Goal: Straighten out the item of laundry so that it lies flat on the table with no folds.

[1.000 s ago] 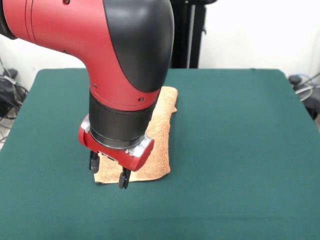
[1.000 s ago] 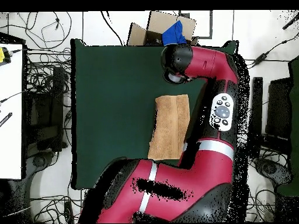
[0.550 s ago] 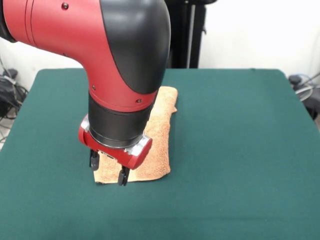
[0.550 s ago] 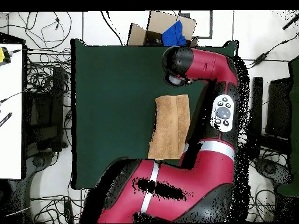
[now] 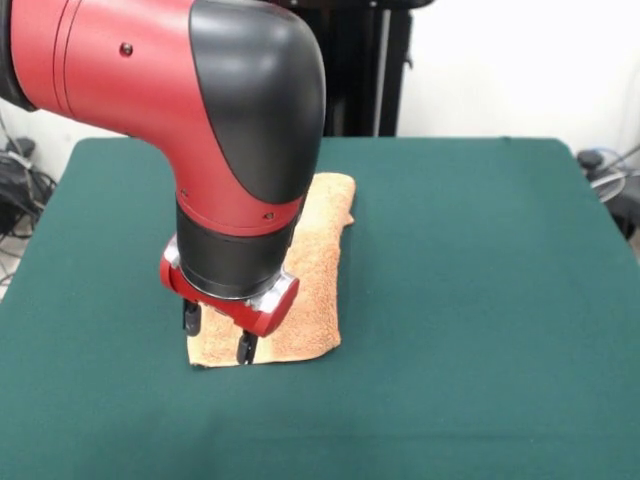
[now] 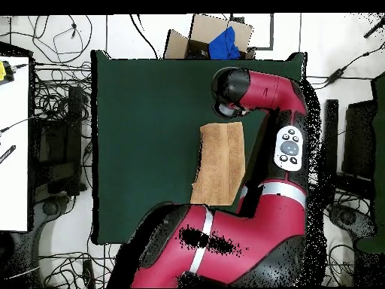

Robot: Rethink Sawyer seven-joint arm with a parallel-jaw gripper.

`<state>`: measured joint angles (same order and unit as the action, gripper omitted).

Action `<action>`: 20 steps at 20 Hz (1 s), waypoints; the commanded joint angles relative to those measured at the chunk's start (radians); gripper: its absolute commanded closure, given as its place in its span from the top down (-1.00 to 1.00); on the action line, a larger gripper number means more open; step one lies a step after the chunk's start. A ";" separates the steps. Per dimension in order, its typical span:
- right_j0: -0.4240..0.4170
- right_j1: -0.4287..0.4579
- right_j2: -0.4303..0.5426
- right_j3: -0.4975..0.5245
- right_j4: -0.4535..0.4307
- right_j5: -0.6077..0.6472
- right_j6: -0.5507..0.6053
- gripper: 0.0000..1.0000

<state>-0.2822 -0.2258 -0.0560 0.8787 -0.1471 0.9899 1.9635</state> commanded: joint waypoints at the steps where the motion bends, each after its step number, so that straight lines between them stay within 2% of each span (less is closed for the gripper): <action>1: -0.014 0.040 0.117 0.169 -0.074 -0.058 -0.228 1.00; 20: -0.021 0.099 0.144 0.146 -0.147 -0.083 -0.200 1.00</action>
<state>-0.2882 -0.1922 -0.0261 0.8791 -0.2362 0.9888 1.9635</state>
